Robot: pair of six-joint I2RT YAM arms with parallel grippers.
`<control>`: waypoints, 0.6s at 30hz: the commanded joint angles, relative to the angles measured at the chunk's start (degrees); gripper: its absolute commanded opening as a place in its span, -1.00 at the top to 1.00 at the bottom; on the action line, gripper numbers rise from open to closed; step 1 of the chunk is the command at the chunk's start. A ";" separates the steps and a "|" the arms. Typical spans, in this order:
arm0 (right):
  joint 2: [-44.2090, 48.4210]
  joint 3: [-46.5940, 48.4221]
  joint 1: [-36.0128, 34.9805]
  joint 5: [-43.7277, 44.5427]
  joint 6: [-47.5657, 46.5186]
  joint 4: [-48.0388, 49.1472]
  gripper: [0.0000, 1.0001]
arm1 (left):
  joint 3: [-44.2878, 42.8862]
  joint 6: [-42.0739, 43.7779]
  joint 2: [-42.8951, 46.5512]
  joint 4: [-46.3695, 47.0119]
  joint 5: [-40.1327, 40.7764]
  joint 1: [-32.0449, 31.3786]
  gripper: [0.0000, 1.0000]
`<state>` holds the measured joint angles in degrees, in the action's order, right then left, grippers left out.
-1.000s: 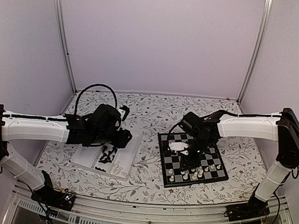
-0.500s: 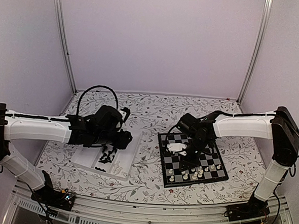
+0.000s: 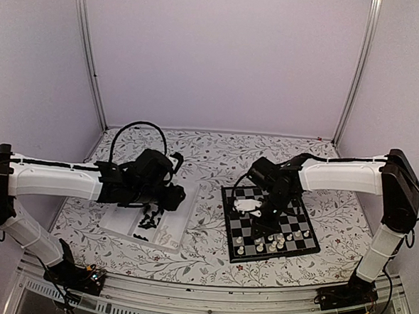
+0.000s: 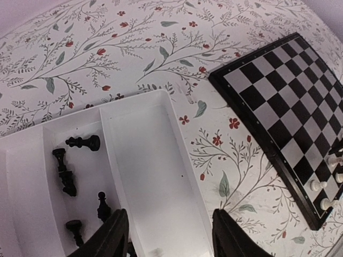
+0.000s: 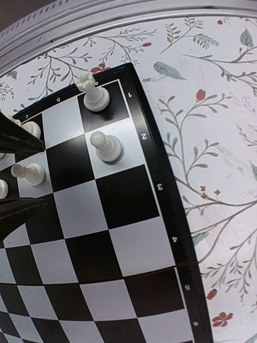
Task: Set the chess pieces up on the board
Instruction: Place the chess piece on the chessboard, then pick up the chess piece from the storage box.
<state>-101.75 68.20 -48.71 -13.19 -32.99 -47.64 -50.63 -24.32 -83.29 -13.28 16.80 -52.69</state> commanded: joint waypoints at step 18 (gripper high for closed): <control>8.41 7.16 10.21 -11.19 1.88 -1.33 0.35 | -5.40 -17.88 -7.09 -28.62 -3.71 -7.95 0.43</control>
<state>-95.18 76.44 -38.17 -22.33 -31.75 -49.19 -53.36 -38.28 -86.35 -33.63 11.42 -58.96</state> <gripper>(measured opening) 0.322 0.310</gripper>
